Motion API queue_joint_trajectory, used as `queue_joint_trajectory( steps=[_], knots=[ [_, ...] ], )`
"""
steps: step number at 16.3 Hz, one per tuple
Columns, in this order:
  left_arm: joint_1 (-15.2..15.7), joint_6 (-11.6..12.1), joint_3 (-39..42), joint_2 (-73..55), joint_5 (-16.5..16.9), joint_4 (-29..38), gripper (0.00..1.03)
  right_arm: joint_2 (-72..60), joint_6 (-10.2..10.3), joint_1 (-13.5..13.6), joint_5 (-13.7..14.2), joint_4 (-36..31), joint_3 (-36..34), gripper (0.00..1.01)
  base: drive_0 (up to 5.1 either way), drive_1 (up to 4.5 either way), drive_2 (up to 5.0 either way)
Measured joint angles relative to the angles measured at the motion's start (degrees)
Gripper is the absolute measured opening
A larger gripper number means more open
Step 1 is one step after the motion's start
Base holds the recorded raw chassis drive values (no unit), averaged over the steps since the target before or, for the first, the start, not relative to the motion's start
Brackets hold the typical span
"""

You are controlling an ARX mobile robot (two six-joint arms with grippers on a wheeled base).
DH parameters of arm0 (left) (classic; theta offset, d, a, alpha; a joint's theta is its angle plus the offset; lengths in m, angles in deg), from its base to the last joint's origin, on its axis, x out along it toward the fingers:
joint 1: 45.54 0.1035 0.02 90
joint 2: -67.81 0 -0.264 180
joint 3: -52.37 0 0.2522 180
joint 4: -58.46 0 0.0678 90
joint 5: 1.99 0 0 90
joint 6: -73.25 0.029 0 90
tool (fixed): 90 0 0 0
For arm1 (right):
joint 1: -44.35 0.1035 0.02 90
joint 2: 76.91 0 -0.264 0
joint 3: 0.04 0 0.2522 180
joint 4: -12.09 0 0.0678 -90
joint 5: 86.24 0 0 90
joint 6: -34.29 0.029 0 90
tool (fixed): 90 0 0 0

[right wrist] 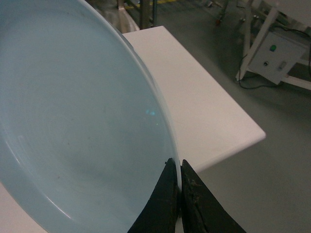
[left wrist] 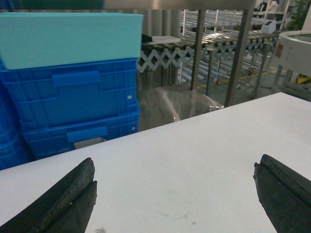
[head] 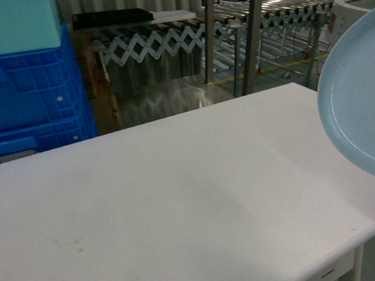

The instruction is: Place blue tray on left shelf second layer neatly

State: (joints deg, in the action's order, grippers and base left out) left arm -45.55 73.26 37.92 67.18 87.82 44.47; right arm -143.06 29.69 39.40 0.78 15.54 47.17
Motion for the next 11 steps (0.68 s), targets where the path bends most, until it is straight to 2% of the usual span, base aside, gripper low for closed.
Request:
queue_joint_trajectory(
  steps=[3,11],
  knots=[
    [0.0,0.0,0.0,0.0,0.13,0.07,0.98,0.02,0.0,0.0,0.0,-0.22,0.0,0.02,3.5,-3.9,-3.9],
    [0.0,0.0,0.0,0.0,0.17,0.09,0.98,0.0,0.0,0.02,0.0,-0.26,0.0,0.02,2.8,-1.95,-5.4]
  ],
)
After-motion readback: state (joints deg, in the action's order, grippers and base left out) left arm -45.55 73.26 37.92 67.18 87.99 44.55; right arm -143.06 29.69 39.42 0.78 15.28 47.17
